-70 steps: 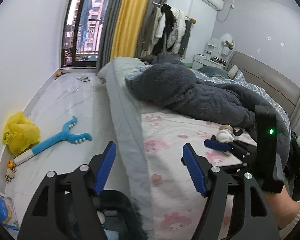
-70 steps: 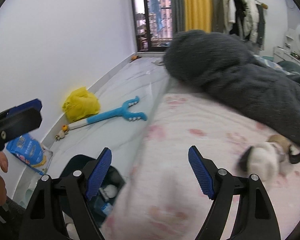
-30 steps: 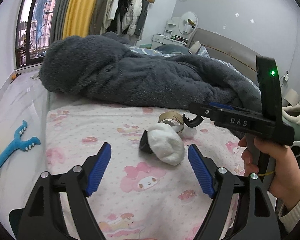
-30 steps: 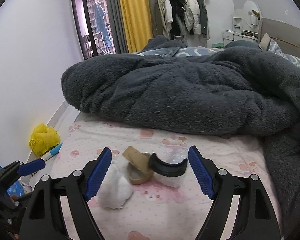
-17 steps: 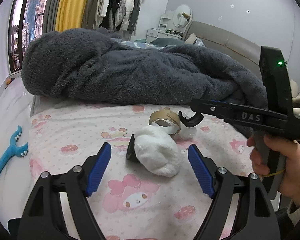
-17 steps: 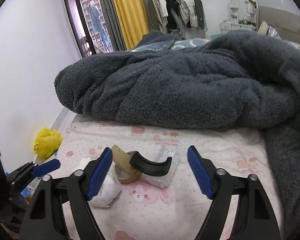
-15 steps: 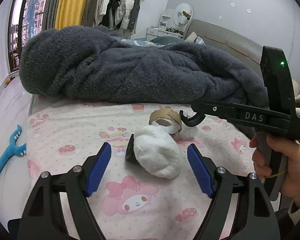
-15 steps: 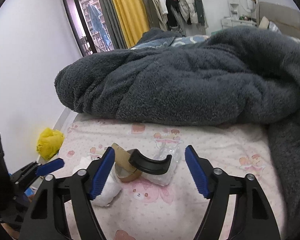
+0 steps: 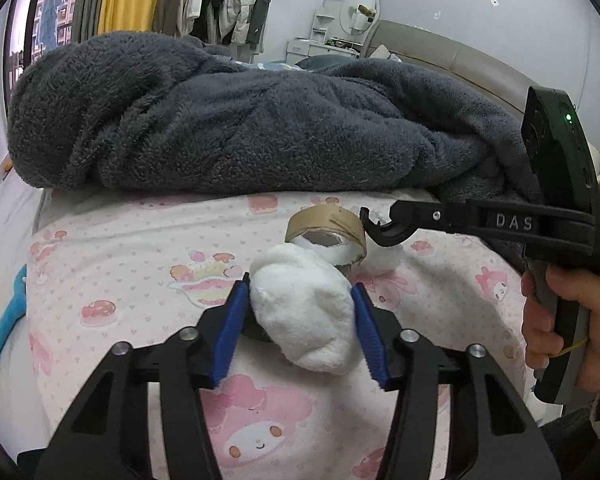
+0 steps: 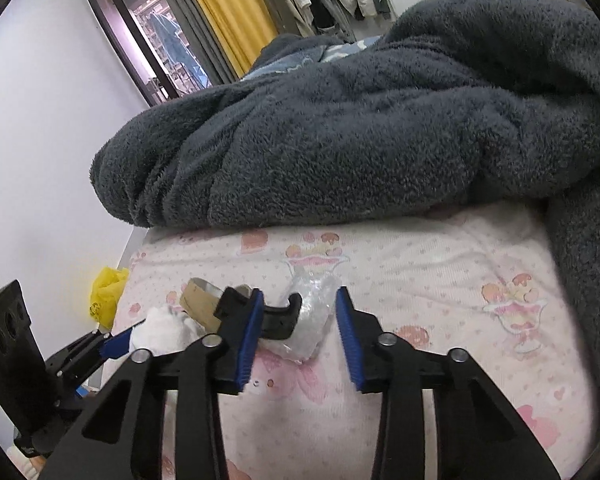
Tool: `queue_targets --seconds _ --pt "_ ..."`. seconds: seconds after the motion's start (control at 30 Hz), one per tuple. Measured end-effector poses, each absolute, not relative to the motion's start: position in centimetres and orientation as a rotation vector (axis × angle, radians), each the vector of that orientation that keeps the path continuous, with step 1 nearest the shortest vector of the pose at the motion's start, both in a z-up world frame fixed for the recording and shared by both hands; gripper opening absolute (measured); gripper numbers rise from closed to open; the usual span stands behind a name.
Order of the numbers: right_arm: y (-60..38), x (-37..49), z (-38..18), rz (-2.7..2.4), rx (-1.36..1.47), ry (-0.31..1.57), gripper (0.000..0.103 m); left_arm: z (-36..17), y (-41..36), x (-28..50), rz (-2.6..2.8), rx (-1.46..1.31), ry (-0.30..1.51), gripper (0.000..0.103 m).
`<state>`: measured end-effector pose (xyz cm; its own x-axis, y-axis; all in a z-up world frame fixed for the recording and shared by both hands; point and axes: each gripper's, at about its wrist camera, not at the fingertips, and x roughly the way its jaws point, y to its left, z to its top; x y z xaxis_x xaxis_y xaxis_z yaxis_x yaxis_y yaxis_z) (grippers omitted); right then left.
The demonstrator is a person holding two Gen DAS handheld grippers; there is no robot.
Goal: Collect trash
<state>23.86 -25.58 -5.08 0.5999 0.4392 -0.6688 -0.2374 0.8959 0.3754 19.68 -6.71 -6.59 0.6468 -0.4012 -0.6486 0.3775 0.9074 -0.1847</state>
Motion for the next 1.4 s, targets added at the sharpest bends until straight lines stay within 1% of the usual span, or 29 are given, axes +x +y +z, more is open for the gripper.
queue_targets --seconds 0.03,0.1,0.2,0.23,0.3,0.4,0.77,1.1,1.4 --pt "-25.6 23.8 -5.1 0.398 0.259 0.842 0.030 -6.6 -6.7 19.7 -0.443 -0.035 0.748 0.051" --pt "-25.6 23.7 -5.1 0.402 0.254 0.843 0.025 -6.7 -6.5 19.8 -0.446 -0.047 0.754 0.045" --pt "-25.4 23.7 -5.1 0.407 0.246 0.842 0.021 -6.6 -6.4 19.7 -0.446 -0.057 0.749 0.040" --pt "-25.3 23.7 -5.1 0.408 0.243 0.839 0.020 -6.5 -6.3 19.6 -0.443 -0.057 0.743 0.039" --pt "-25.1 23.7 -5.1 0.401 0.224 0.834 0.015 -6.3 -6.3 19.4 -0.442 -0.058 0.731 0.037" --pt "-25.0 23.7 -4.8 0.390 0.200 0.825 0.009 -5.7 -6.3 19.2 -0.449 -0.063 0.710 0.036" --pt "-25.4 22.8 -3.1 0.381 0.199 0.781 0.007 -3.5 -5.3 17.9 -0.470 -0.120 0.612 0.036" --pt "-24.8 22.4 -1.2 0.392 0.211 0.746 0.007 -2.6 -4.2 16.9 -0.456 -0.134 0.581 0.036" --pt "-21.9 21.0 -0.5 0.413 0.172 0.722 0.007 -1.8 -1.3 15.4 -0.380 -0.150 0.568 0.036"
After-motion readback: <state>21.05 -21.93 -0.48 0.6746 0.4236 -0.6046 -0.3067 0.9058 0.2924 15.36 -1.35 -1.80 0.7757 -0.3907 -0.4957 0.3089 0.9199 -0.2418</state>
